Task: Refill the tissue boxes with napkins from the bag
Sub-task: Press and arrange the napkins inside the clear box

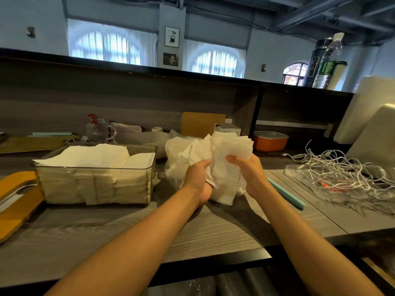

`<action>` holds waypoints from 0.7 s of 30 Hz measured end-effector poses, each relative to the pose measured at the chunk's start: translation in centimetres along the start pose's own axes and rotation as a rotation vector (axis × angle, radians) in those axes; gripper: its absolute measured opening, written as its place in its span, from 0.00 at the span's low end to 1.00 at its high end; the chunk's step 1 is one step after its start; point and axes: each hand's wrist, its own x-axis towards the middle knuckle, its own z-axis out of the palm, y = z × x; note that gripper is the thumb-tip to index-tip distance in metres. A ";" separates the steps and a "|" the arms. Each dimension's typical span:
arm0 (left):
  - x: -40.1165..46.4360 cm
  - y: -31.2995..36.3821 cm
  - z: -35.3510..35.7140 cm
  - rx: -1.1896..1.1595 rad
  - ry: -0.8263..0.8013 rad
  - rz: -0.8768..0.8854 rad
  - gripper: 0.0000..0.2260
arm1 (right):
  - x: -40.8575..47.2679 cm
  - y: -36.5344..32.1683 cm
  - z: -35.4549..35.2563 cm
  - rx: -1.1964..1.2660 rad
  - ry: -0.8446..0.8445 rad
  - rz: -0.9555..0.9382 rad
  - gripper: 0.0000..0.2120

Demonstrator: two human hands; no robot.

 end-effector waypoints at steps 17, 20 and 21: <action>1.2 0.3 -0.9 -0.070 0.077 0.103 0.16 | -2.0 -0.6 1.0 0.520 -0.347 0.226 0.17; 0.9 0.3 -0.8 -0.071 0.093 0.097 0.16 | -2.0 -0.6 1.3 0.498 -0.317 0.230 0.22; 0.8 0.3 -0.7 -0.092 0.113 0.100 0.16 | -1.8 -0.5 1.2 0.515 -0.294 0.202 0.22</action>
